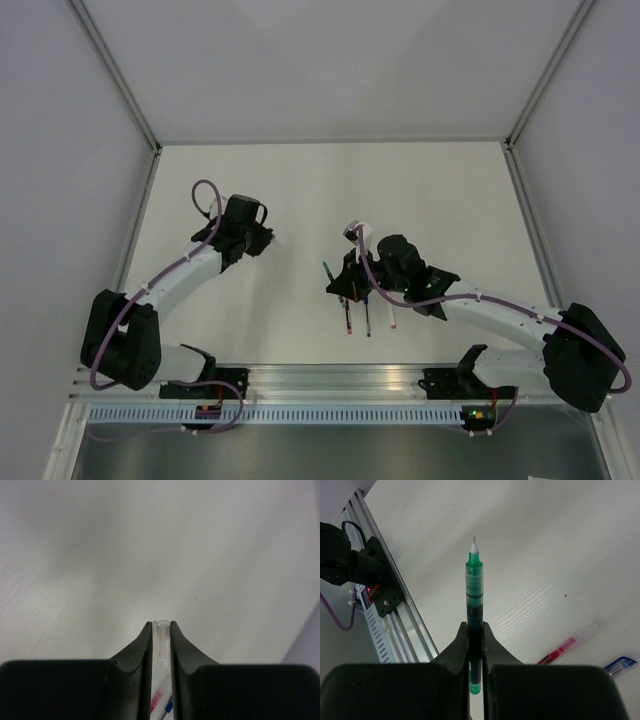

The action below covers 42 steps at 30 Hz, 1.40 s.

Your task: Insert the pens into the pen caps

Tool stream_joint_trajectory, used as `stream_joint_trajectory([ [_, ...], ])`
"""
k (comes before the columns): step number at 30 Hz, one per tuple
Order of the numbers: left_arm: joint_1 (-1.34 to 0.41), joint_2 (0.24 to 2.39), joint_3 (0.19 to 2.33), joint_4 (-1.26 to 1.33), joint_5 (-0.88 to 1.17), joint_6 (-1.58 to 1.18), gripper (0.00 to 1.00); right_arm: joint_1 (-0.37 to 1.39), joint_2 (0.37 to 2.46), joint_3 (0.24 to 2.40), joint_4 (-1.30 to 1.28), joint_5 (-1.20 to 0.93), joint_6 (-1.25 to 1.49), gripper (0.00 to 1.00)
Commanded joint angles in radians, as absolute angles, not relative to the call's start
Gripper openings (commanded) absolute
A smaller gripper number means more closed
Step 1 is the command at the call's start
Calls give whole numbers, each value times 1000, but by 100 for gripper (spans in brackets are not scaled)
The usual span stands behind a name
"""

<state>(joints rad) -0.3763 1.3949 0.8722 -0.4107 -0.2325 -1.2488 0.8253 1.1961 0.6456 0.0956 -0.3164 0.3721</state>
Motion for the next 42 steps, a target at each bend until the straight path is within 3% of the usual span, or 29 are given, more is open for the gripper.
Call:
stream_joint_trajectory([
  [1, -429, 1283, 873, -117, -83, -1069, 2, 827, 1249, 680, 196, -440, 385, 0],
  [11, -489, 1140, 686, 452, 302, -891, 2, 838, 1247, 649, 279, -439, 420, 0],
  [26, -549, 1022, 511, 885, 454, -847, 2, 838, 1088, 566, 379, -347, 472, 0],
  [33, -566, 976, 445, 1025, 426, -884, 2, 838, 990, 584, 364, -325, 476, 0],
  [42, -566, 986, 606, 980, 505, -874, 2, 838, 903, 626, 324, -314, 468, 0],
])
